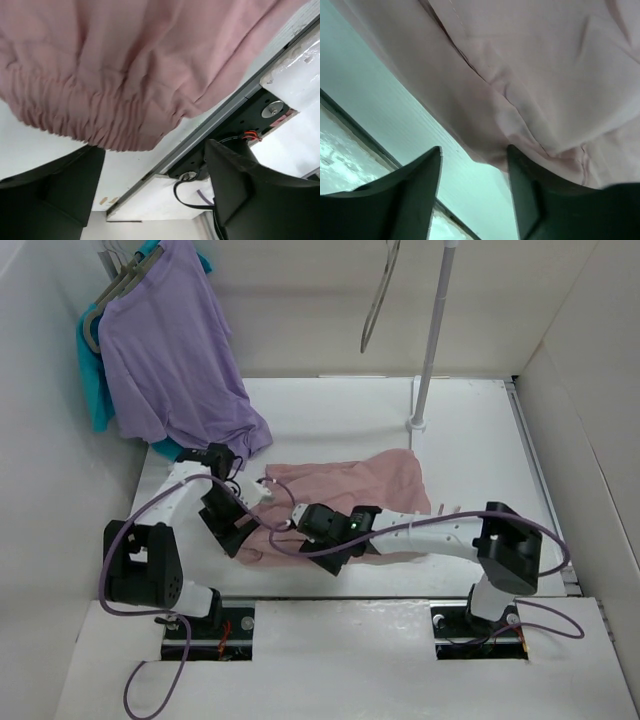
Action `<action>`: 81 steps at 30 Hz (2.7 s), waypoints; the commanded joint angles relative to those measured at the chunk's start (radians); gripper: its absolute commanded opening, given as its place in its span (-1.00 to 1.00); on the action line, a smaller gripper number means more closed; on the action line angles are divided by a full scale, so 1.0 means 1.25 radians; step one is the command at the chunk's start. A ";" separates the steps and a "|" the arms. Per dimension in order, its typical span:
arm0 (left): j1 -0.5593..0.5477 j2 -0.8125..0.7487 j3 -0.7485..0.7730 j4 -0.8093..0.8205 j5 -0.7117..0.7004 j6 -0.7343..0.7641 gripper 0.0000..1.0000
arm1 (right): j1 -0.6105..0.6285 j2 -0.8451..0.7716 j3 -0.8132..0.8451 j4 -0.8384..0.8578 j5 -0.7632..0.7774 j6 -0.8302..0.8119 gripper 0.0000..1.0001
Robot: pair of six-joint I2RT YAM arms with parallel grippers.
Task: Place the trousers on the hanger
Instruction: Fold the trousers at the center of the board, then pick up the hanger from the clothesline.
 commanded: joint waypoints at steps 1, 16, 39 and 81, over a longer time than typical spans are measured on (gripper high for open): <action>0.054 0.000 0.045 -0.022 -0.011 0.040 0.59 | 0.001 -0.028 0.014 -0.031 -0.040 -0.008 0.30; 0.160 0.176 0.155 0.120 0.134 -0.153 1.00 | -0.463 -0.358 -0.035 0.056 -0.049 0.273 0.82; 0.104 0.256 0.163 0.285 0.251 -0.220 -1.00 | -0.831 -0.146 -0.301 0.273 -0.311 0.316 -0.55; 0.055 0.048 0.427 0.394 0.091 -0.393 1.00 | -0.873 -0.426 0.241 -0.013 -0.320 0.258 0.55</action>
